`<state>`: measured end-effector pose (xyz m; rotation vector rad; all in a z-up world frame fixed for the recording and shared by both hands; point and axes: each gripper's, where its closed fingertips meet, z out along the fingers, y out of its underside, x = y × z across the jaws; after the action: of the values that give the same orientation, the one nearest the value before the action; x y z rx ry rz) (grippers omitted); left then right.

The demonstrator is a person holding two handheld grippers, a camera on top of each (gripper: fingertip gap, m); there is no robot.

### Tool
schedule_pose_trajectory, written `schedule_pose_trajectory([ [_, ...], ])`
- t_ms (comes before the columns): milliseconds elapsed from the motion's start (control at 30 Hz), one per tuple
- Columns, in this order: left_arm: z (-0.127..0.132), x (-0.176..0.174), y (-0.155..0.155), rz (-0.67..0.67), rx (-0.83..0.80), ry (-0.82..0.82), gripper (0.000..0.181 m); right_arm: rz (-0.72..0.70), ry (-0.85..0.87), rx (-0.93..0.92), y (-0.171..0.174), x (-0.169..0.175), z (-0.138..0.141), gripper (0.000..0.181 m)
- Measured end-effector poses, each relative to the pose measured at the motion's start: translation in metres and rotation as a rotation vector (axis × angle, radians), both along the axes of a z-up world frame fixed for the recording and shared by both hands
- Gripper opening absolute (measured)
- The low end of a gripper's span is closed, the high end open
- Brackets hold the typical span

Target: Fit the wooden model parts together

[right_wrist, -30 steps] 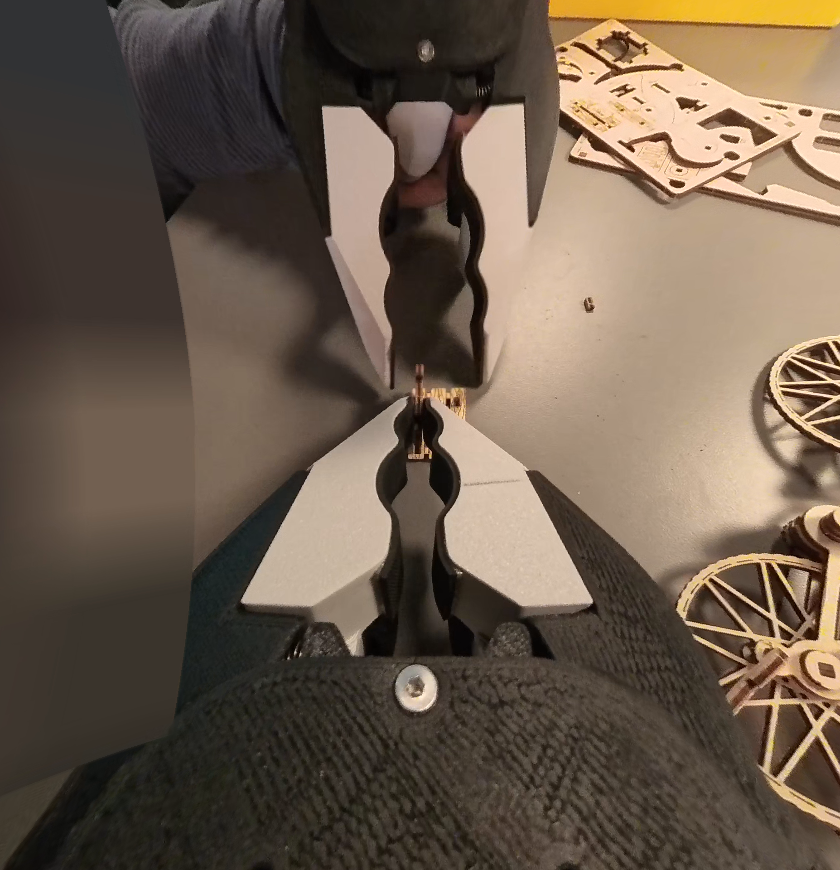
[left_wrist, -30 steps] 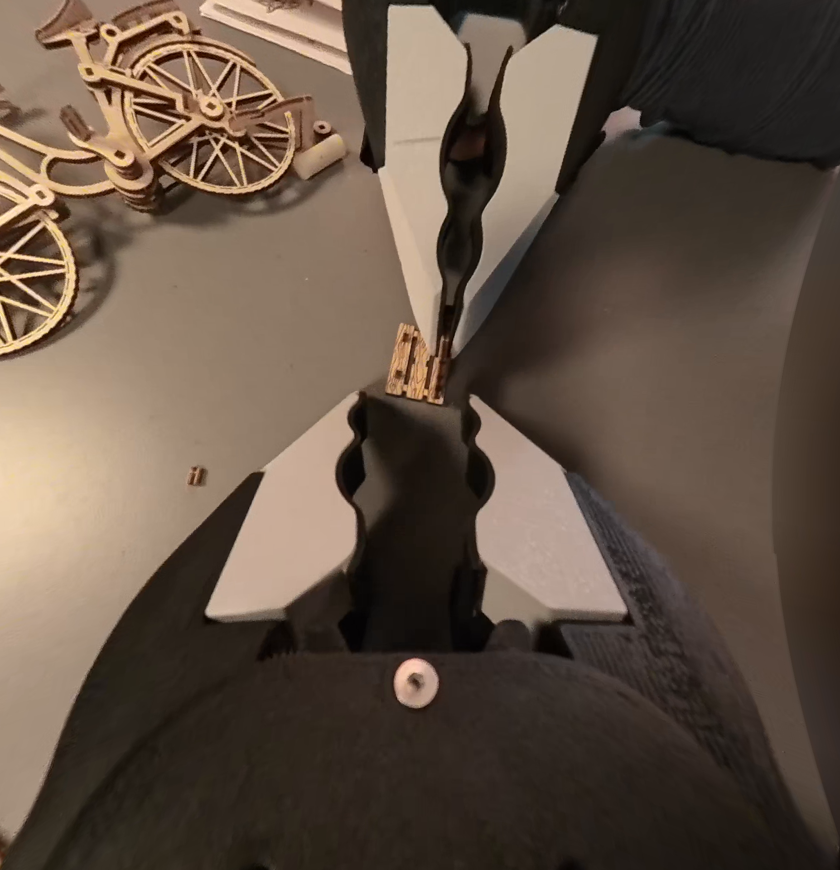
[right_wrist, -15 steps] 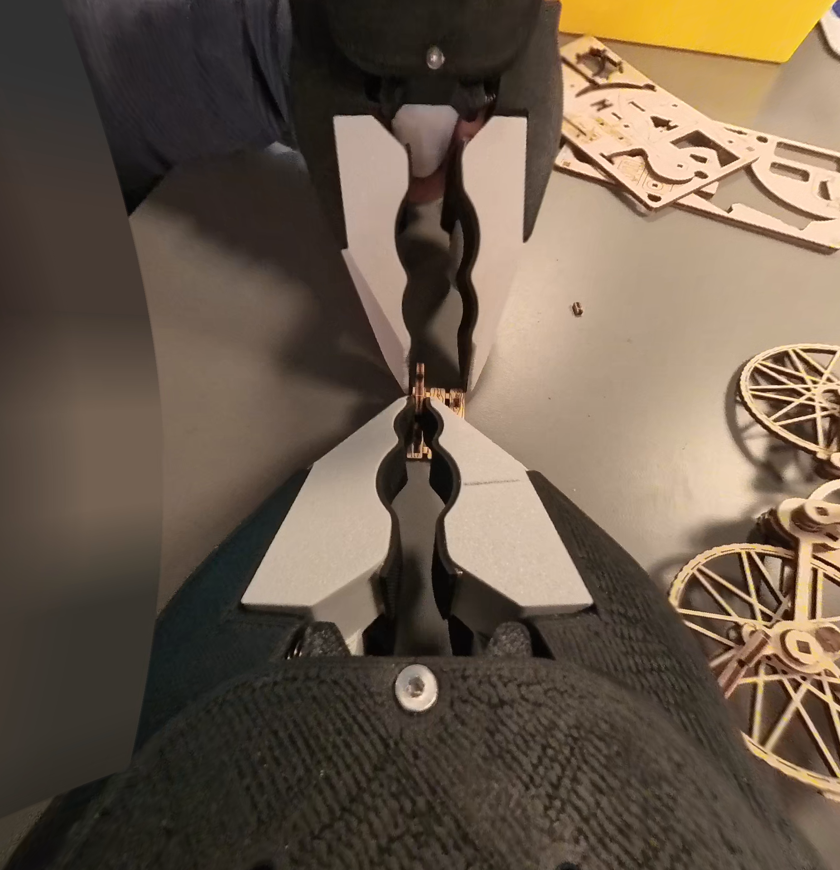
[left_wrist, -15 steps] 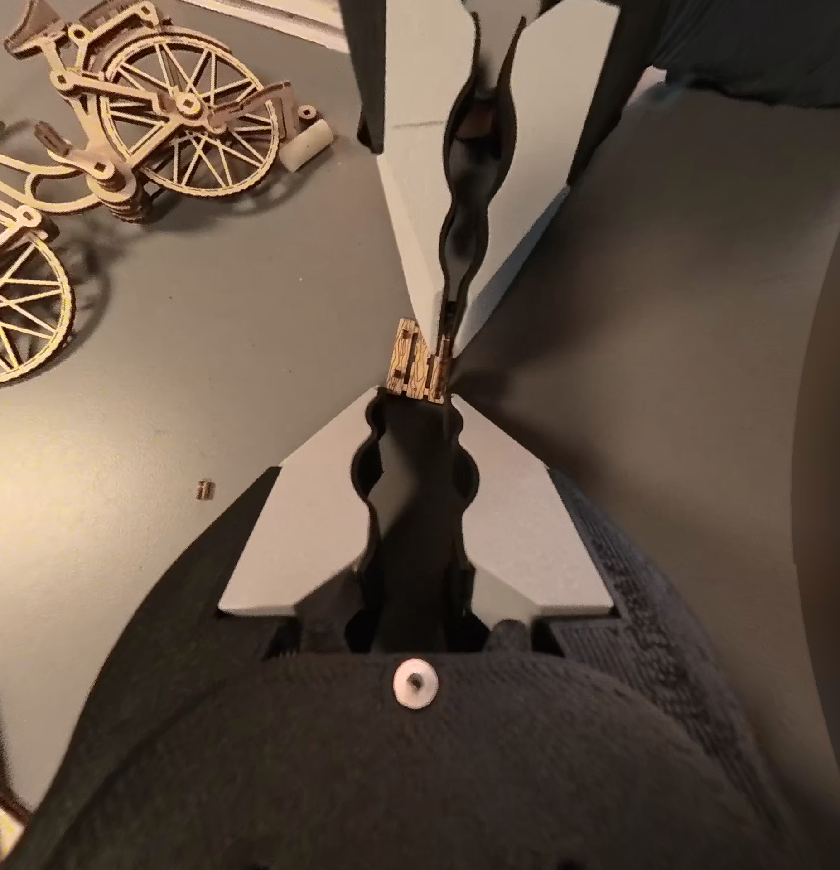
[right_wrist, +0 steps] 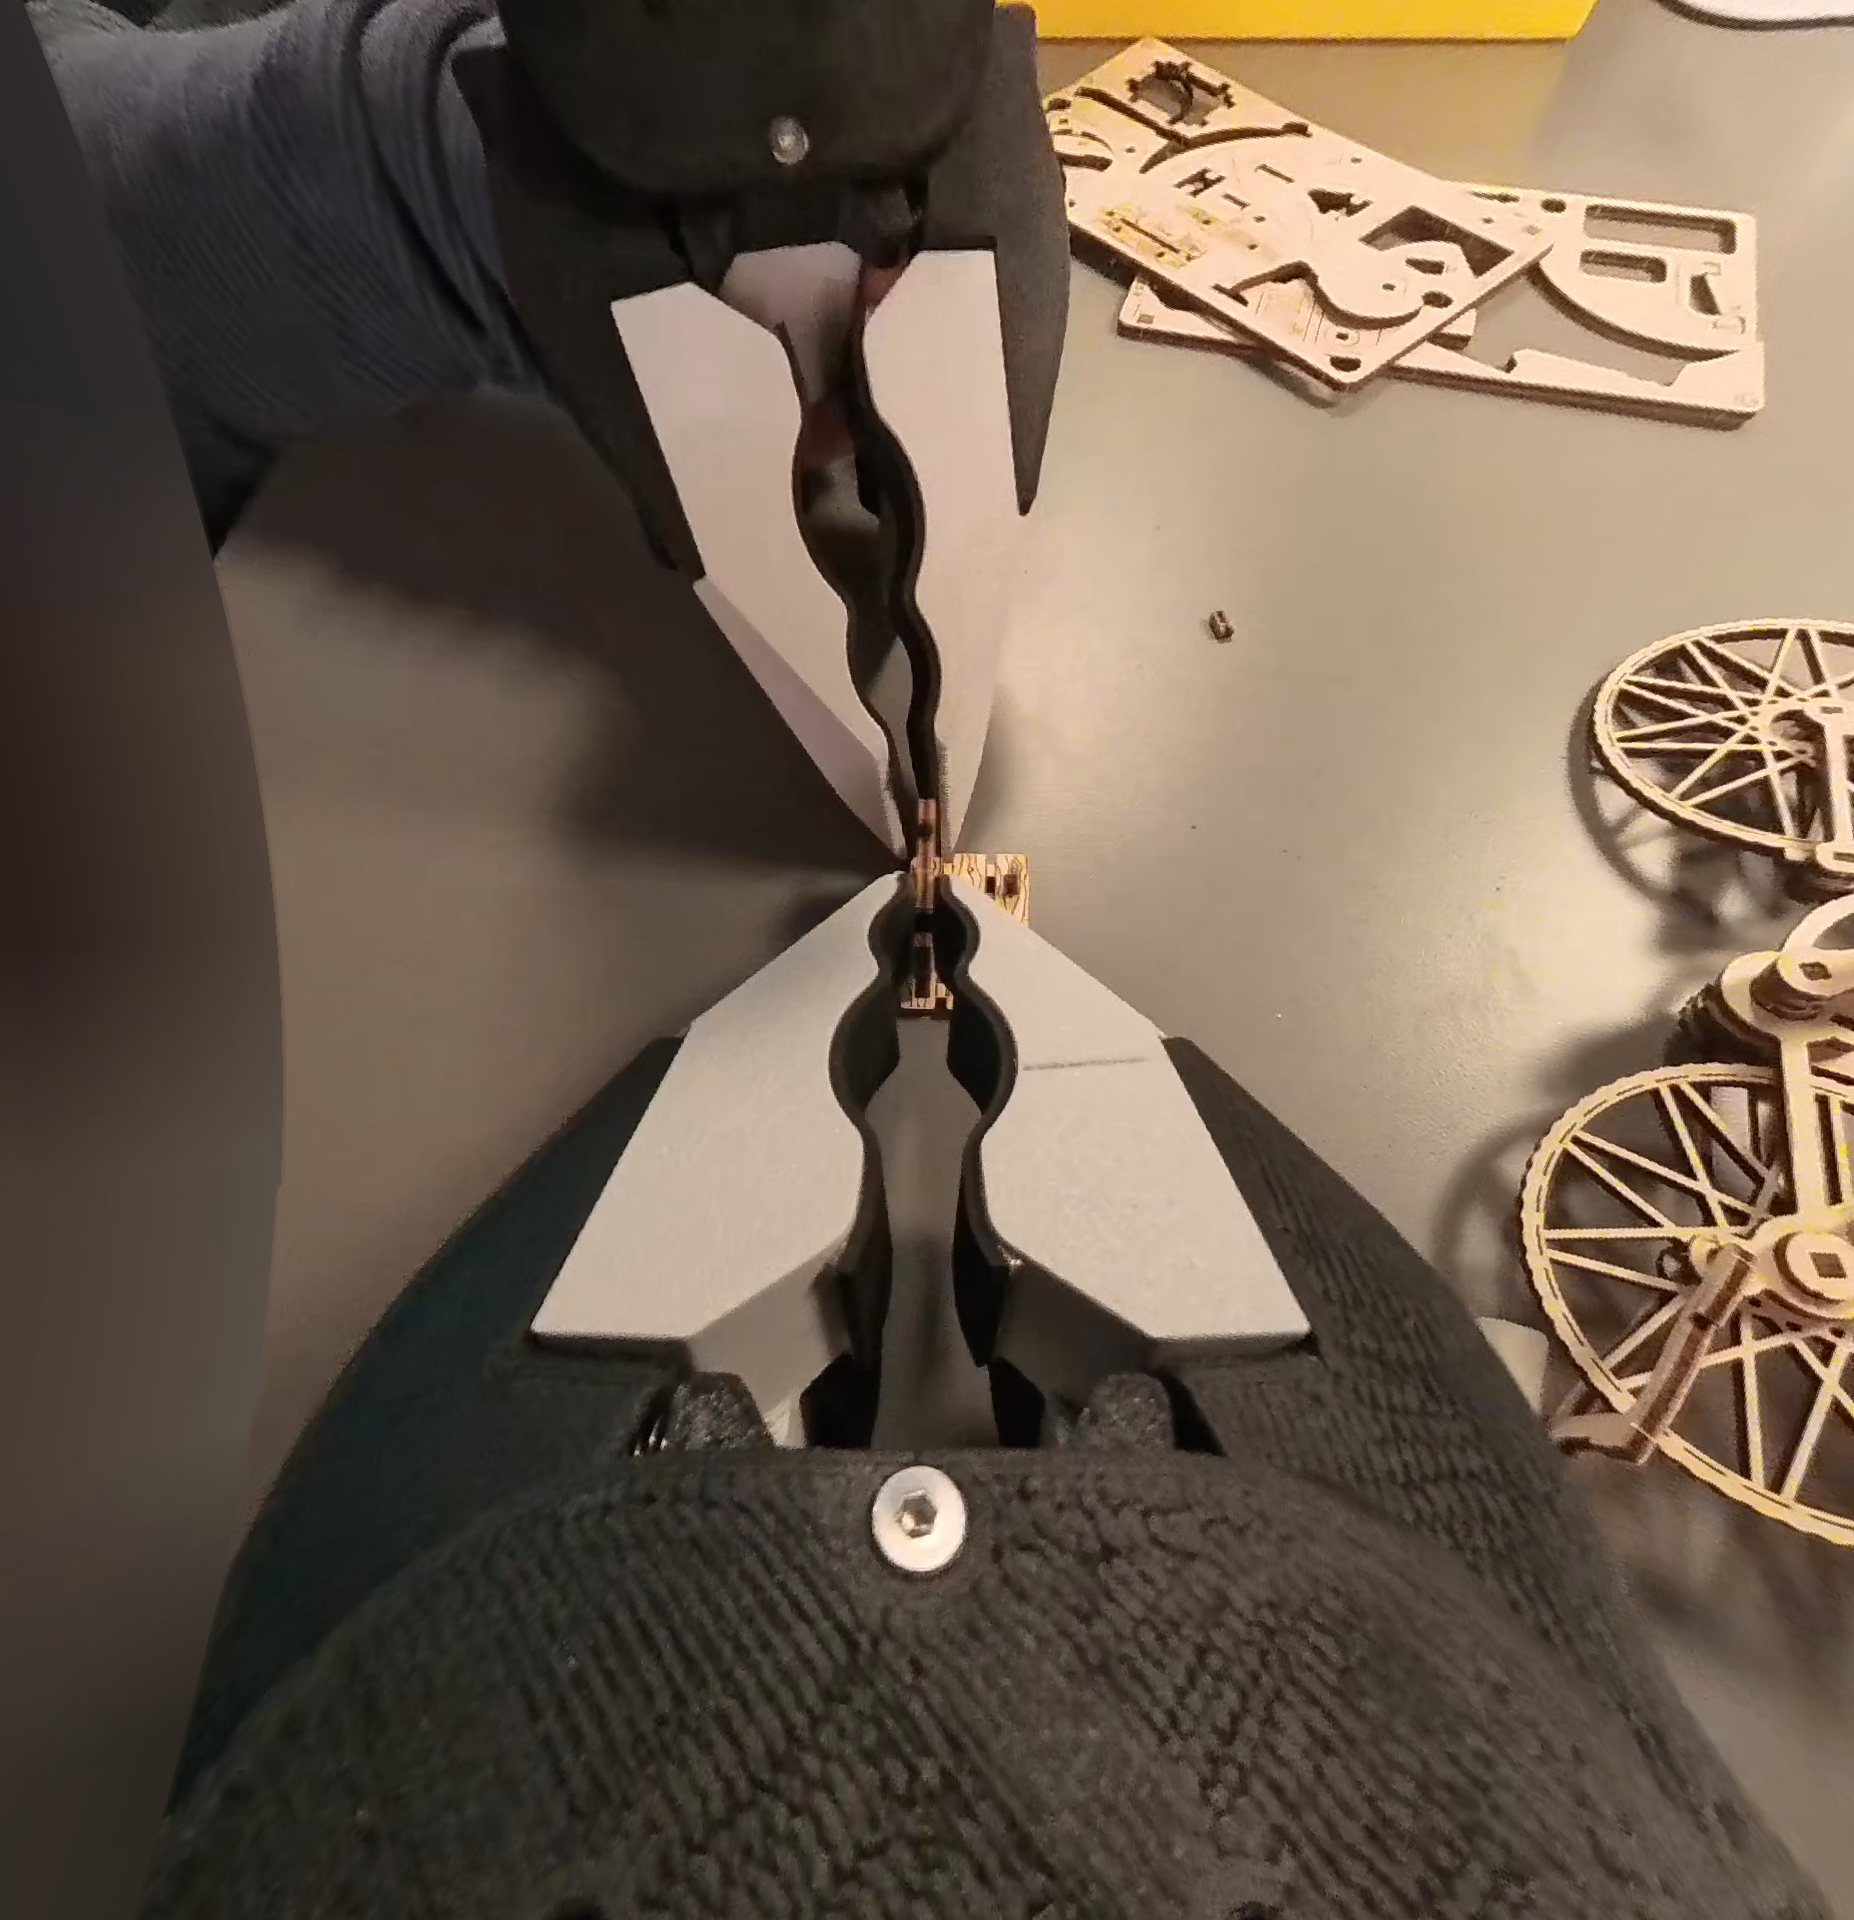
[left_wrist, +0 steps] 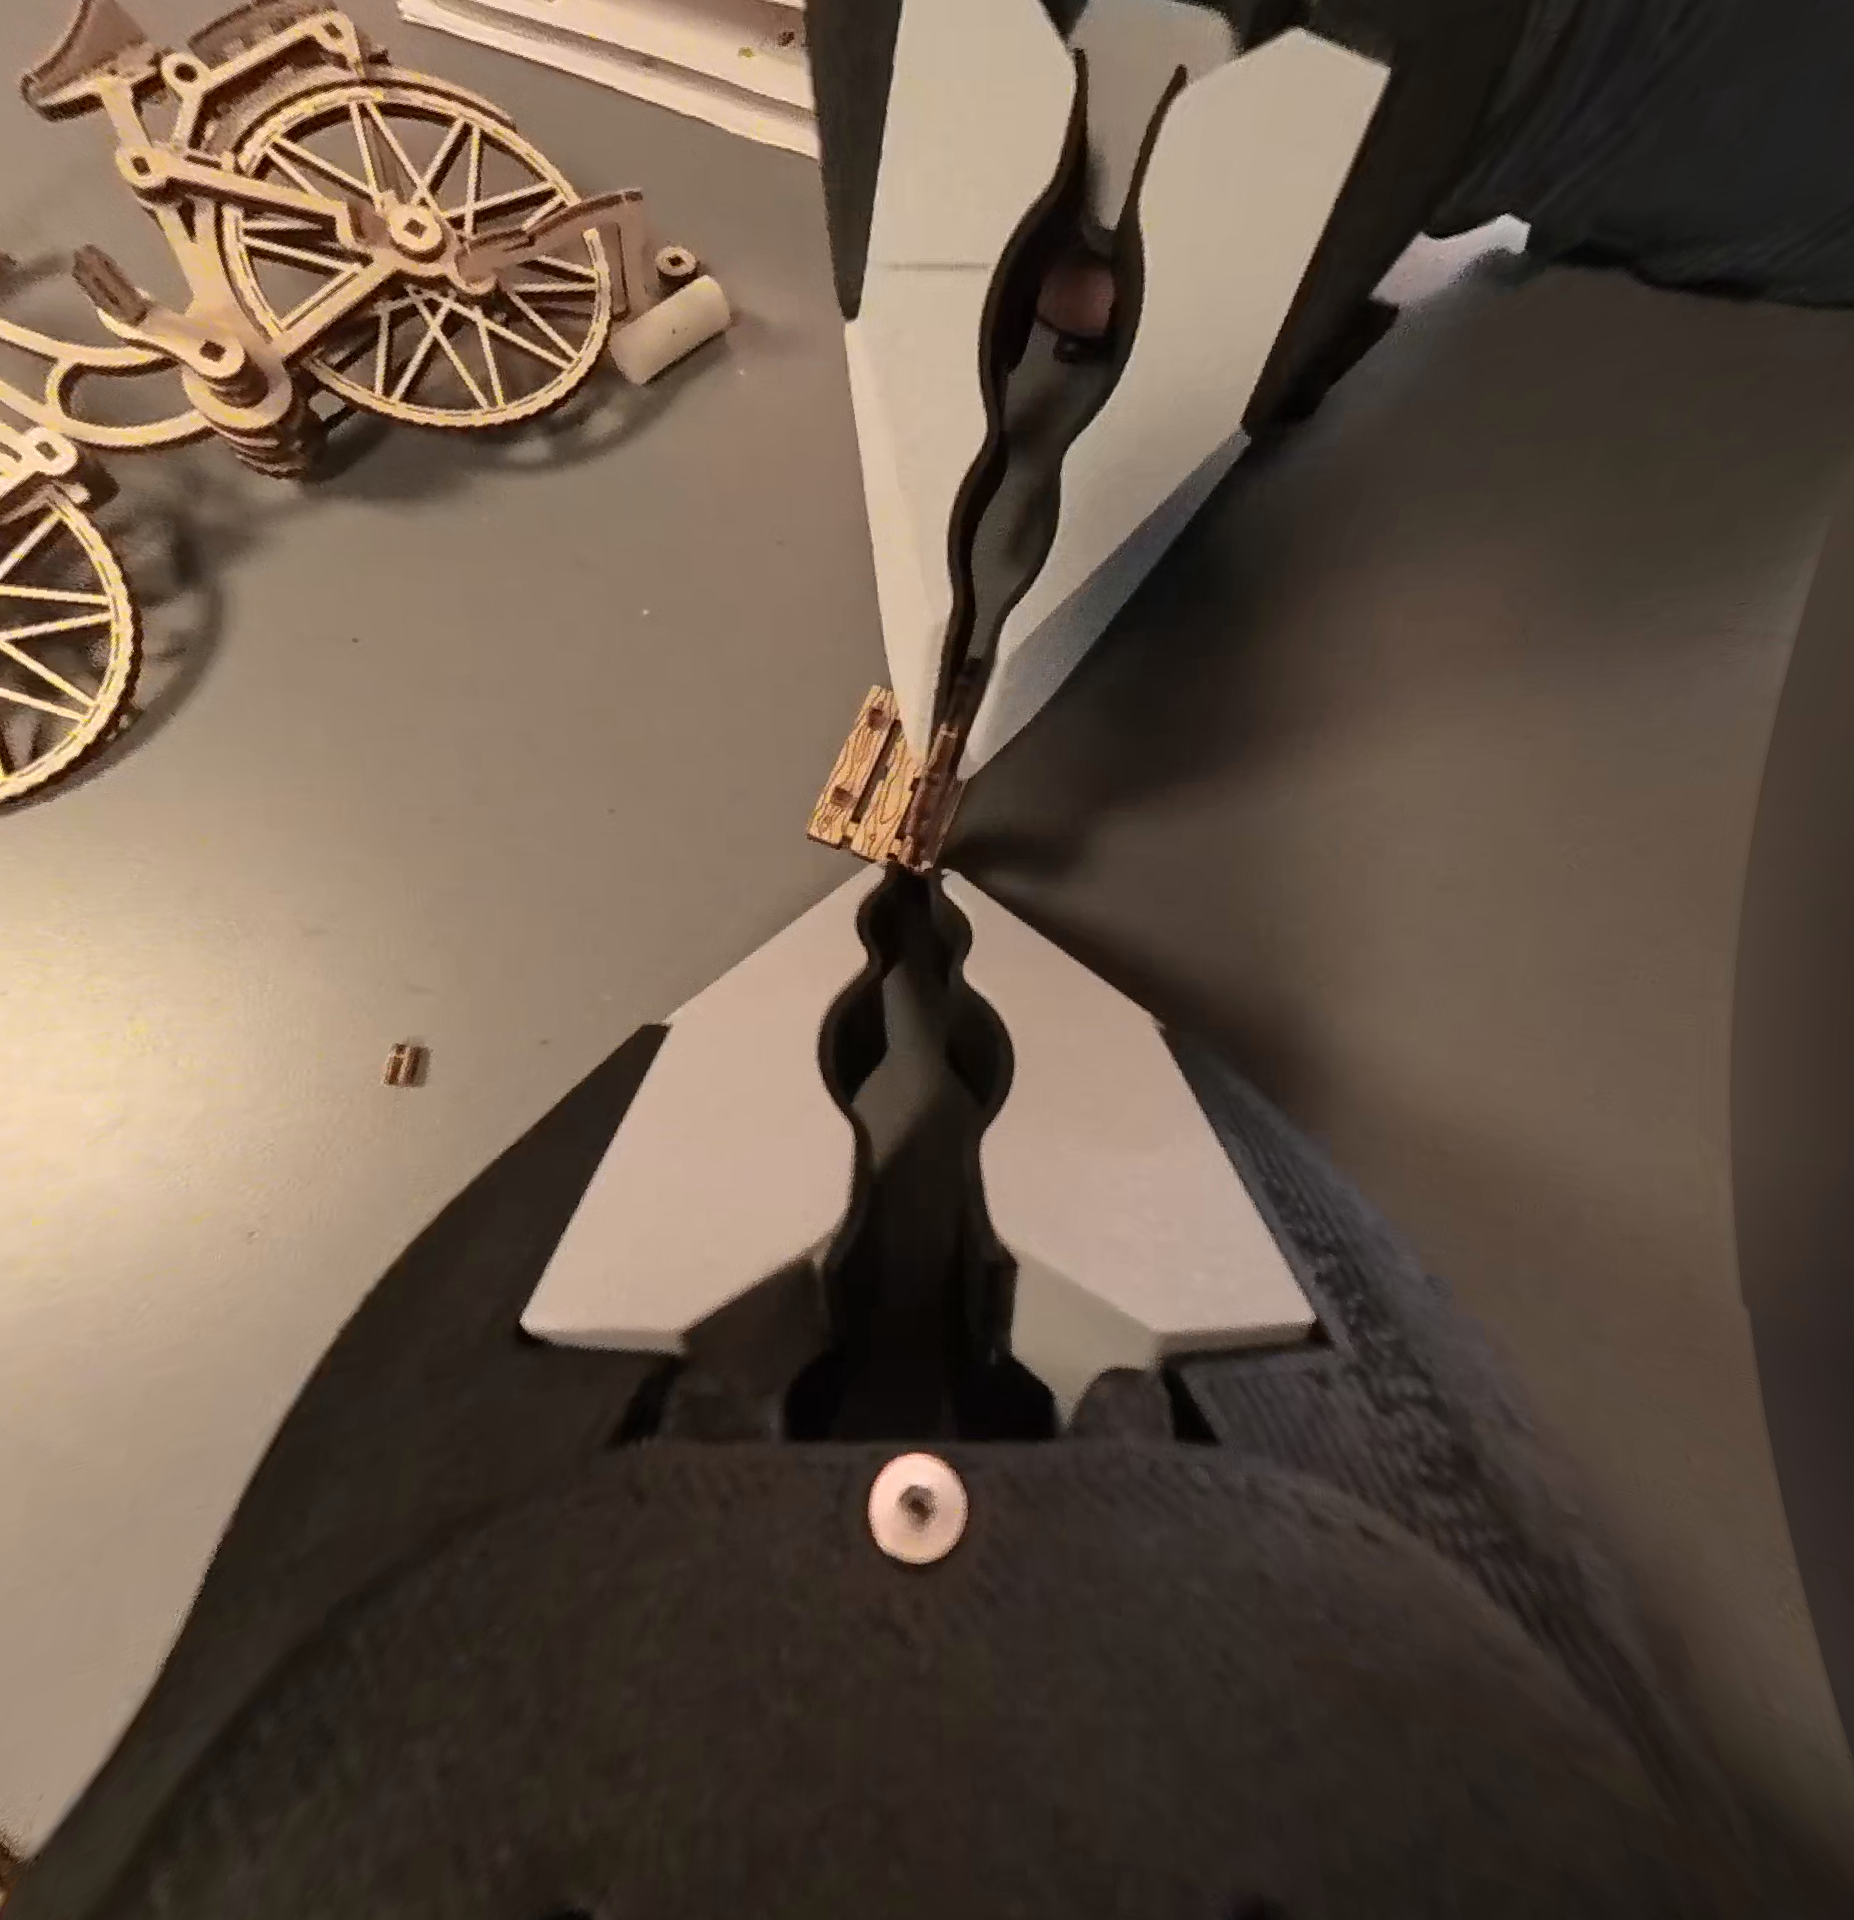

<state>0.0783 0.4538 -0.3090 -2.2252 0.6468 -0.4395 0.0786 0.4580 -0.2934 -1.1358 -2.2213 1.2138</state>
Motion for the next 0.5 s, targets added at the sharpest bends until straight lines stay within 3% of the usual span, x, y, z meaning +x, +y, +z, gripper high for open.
schedule_pose_trajectory([
  [33,0.0,0.0,0.0,0.003,-0.003,-0.004,0.003,-0.007,0.0,0.0,0.0,0.0,0.0,0.001],
  [267,0.005,-0.005,-0.008,0.009,-0.047,-0.119,0.004,-0.106,-0.055,-0.084,0.002,-0.001,0.0,0.002],
  [400,0.004,-0.005,-0.009,-0.002,-0.026,-0.08,0.005,-0.129,-0.055,-0.088,0.002,-0.001,0.0,0.001],
  [500,0.002,0.001,-0.013,-0.067,0.053,0.04,0.0,-0.148,-0.042,-0.073,0.002,-0.001,0.0,0.001],
])
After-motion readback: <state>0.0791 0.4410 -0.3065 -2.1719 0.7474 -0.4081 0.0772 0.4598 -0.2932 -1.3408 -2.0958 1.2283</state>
